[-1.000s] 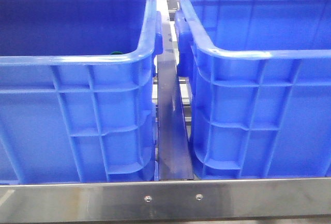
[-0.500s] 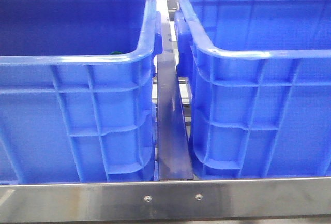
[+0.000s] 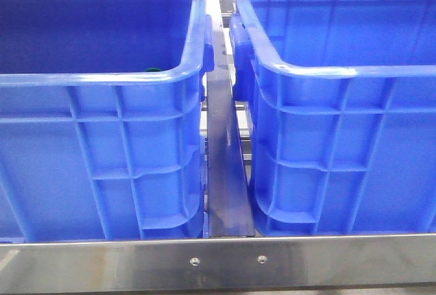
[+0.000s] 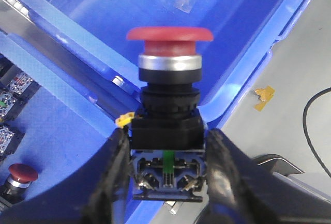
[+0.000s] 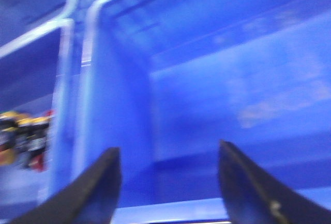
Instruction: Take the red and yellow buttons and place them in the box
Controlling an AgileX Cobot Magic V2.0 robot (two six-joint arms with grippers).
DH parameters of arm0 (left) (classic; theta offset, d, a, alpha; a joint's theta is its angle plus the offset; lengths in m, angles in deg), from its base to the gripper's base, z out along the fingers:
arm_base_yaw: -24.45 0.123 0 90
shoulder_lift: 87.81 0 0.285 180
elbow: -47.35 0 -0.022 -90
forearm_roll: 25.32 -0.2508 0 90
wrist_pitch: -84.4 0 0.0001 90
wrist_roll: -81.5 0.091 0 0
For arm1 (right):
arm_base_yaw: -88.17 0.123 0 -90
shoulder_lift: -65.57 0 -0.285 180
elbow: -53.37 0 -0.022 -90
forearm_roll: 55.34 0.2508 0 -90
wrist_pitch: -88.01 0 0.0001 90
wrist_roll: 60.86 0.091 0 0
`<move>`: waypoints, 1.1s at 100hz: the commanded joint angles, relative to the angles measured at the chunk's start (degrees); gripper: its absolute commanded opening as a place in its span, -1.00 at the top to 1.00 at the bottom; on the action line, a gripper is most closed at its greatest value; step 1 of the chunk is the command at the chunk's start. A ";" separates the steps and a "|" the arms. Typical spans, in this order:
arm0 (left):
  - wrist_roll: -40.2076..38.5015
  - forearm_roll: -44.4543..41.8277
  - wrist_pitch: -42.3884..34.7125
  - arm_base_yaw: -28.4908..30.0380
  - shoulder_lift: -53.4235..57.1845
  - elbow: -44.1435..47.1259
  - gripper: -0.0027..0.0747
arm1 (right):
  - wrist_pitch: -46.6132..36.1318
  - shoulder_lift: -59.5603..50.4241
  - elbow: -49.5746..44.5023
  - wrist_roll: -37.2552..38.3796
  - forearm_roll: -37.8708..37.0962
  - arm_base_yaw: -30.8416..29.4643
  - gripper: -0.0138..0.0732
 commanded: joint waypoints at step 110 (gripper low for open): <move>-0.11 -0.77 -2.63 -0.49 1.97 -1.76 0.98 | 15.41 24.94 2.00 -48.78 56.83 6.21 -0.45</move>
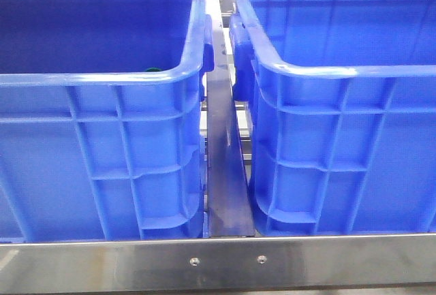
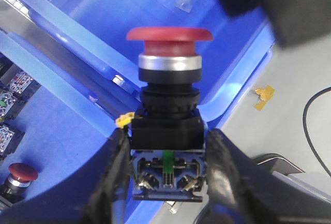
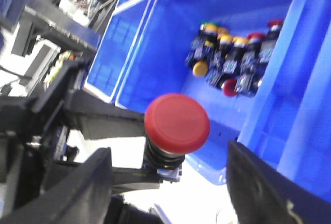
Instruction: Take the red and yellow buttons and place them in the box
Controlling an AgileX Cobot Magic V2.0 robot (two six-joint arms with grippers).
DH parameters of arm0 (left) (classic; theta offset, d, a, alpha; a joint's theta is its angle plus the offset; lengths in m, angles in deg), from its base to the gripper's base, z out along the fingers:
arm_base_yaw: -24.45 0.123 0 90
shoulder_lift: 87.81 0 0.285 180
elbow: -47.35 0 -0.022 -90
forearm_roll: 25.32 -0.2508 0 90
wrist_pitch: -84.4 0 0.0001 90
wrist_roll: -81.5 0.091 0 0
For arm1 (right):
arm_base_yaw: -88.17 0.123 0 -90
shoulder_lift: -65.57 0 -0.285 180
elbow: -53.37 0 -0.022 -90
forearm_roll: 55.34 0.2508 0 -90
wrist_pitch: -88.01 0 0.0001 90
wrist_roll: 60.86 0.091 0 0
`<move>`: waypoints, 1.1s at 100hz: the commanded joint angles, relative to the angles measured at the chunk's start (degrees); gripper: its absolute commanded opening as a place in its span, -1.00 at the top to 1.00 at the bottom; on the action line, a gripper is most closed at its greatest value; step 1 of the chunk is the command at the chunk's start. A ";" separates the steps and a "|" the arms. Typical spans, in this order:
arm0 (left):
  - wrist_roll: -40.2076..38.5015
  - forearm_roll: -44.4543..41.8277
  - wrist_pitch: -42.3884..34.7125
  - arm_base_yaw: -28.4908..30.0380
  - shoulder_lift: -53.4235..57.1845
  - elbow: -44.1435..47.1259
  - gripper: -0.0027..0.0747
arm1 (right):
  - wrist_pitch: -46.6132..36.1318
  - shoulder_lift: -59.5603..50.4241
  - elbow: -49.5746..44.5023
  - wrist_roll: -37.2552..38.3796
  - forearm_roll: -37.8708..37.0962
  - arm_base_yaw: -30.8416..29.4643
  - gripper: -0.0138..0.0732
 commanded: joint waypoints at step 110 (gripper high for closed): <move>-0.11 -0.77 -2.59 -0.49 1.97 -1.76 0.90 | 3.44 10.87 7.79 -5.52 8.57 5.35 0.14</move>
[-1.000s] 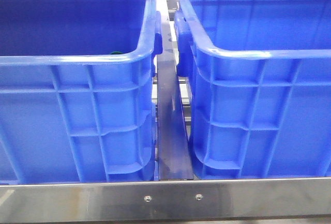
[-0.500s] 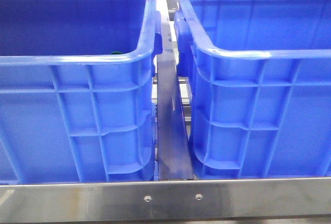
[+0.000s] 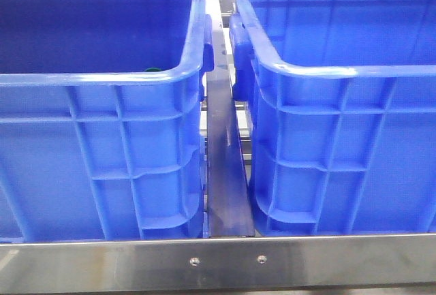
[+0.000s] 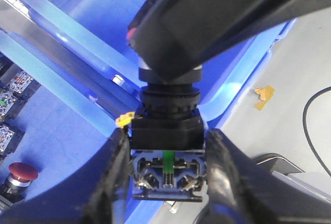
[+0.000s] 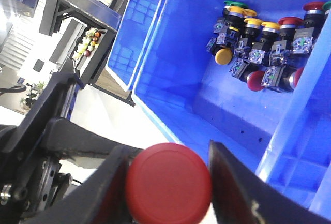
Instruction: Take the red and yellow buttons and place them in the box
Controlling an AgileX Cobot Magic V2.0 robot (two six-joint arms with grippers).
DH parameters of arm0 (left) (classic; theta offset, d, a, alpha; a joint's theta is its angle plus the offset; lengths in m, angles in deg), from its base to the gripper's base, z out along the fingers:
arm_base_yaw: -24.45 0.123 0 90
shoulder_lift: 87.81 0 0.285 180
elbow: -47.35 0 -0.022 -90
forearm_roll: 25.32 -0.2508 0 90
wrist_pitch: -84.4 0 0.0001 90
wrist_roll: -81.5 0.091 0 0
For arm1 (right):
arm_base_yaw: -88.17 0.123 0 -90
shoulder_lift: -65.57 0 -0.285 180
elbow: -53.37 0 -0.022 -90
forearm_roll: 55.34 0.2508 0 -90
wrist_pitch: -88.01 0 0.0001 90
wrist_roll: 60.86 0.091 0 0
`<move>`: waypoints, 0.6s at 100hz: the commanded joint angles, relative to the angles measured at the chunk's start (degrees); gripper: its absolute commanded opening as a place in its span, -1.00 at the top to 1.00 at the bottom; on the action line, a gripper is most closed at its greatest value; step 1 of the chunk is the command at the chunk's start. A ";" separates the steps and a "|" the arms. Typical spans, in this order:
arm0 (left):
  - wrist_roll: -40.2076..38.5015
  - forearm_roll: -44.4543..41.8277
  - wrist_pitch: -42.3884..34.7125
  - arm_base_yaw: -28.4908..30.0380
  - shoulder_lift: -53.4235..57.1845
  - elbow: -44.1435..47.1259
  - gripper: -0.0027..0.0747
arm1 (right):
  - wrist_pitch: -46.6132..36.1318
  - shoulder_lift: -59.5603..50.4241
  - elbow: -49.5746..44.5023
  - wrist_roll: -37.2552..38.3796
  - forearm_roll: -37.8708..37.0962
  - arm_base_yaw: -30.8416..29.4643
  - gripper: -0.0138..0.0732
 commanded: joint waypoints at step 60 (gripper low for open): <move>-0.11 -0.77 -2.69 -0.49 2.13 -1.76 -0.51 | -2.32 -1.45 2.19 -2.88 4.11 -0.04 0.14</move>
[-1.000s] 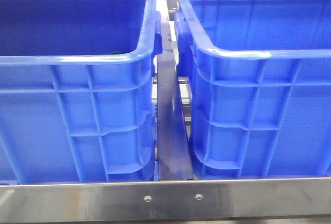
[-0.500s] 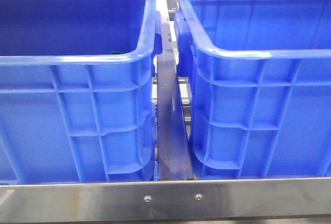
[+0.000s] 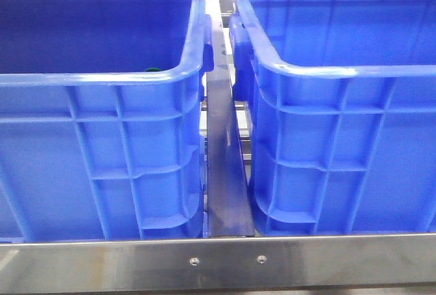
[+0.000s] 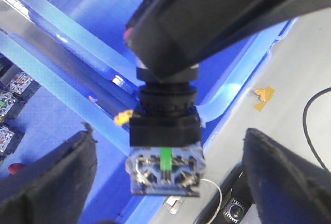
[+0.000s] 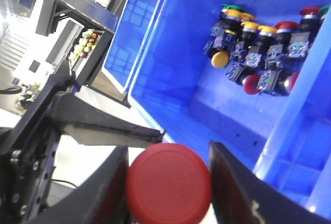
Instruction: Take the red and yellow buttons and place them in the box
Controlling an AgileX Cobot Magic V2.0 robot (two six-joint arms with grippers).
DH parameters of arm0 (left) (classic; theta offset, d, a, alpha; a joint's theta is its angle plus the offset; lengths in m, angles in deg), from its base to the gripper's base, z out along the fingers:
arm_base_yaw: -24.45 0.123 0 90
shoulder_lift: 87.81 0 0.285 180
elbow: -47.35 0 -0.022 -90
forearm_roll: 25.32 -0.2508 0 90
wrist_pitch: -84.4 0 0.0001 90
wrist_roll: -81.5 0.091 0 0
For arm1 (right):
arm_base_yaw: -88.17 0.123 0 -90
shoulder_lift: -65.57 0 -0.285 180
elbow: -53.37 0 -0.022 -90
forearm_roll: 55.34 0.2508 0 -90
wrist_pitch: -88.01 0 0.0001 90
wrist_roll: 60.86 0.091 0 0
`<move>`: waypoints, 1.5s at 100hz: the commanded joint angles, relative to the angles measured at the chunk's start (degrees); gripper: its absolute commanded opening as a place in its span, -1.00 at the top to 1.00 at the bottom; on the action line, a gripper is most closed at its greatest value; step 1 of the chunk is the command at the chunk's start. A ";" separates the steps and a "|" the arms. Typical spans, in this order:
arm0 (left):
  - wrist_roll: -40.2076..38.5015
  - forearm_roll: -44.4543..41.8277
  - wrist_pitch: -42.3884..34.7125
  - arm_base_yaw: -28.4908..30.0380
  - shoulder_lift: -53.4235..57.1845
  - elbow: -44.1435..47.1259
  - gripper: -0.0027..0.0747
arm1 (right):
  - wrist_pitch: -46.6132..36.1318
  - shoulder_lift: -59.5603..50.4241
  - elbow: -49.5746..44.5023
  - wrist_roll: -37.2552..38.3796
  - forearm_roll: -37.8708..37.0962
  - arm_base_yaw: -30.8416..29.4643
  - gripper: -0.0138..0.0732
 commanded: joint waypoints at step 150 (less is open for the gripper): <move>-5.91 1.71 -22.98 54.35 47.15 41.02 0.21 | -27.39 -1.56 2.27 -29.79 4.11 -13.33 0.14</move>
